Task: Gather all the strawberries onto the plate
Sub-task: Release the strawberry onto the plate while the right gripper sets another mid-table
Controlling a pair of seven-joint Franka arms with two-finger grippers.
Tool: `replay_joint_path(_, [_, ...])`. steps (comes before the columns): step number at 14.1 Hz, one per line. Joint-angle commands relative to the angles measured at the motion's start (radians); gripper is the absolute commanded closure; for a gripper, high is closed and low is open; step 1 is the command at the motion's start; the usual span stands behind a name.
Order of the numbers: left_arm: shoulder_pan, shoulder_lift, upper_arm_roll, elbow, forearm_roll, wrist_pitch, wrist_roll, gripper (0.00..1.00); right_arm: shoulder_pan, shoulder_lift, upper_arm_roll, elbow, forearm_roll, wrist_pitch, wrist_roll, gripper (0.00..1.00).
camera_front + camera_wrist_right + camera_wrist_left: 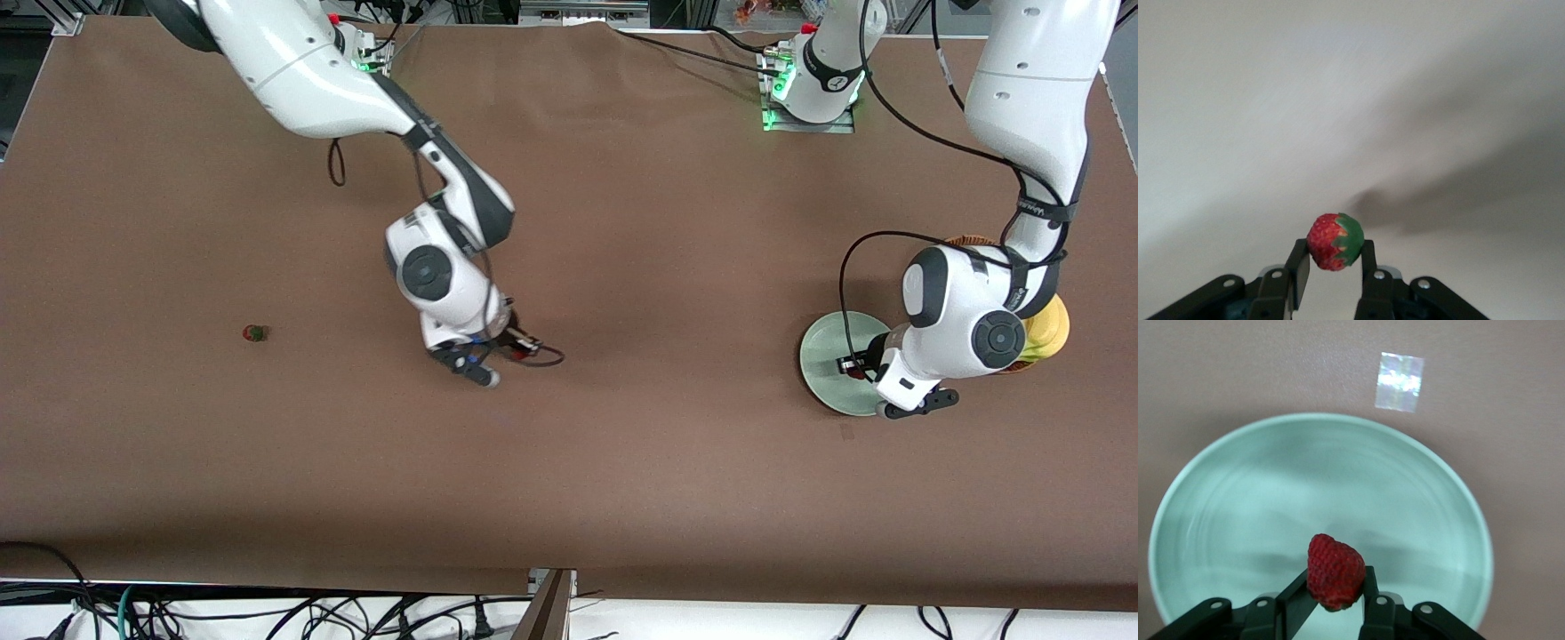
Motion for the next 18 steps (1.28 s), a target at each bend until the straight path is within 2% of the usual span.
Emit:
replay_joint_path(1, [0.035, -0.002, -0.015, 0.014, 0.022, 0.005, 0.078, 0.01, 0.076, 0.083, 0.001, 0.084, 0.007, 0.12, 0.132, 0.86])
replay_joint_path(5, [0.037, -0.028, -0.018, 0.032, 0.008, -0.007, 0.061, 0.0, 0.164, 0.177, 0.001, 0.228, 0.003, 0.148, 0.284, 0.83])
replay_joint_path(8, [0.037, -0.091, -0.019, 0.098, 0.007, -0.148, 0.059, 0.0, 0.207, 0.214, 0.001, 0.25, 0.005, 0.255, 0.352, 0.82])
replay_joint_path(9, [0.037, -0.096, -0.022, 0.15, 0.005, -0.221, 0.058, 0.0, 0.221, 0.224, 0.001, 0.25, 0.005, 0.275, 0.357, 0.73])
replay_joint_path(10, [0.032, -0.096, -0.027, 0.191, -0.001, -0.286, 0.056, 0.0, 0.227, 0.232, 0.001, 0.25, 0.004, 0.282, 0.357, 0.32])
replay_joint_path(11, [0.023, -0.103, -0.028, 0.207, -0.03, -0.337, 0.041, 0.0, 0.232, 0.232, 0.001, 0.245, -0.009, 0.282, 0.349, 0.0])
replay_joint_path(14, [0.003, -0.103, -0.105, 0.199, -0.078, -0.346, -0.11, 0.0, 0.196, 0.189, 0.001, 0.235, -0.047, 0.25, 0.334, 0.0])
replay_joint_path(16, [-0.024, -0.109, -0.122, 0.19, -0.078, -0.348, -0.166, 0.0, 0.138, 0.119, 0.001, 0.227, -0.069, 0.091, 0.285, 0.0])
replay_joint_path(18, [-0.076, -0.097, -0.14, 0.19, -0.082, -0.336, -0.232, 0.0, 0.06, 0.016, 0.002, 0.177, -0.064, -0.115, 0.082, 0.0])
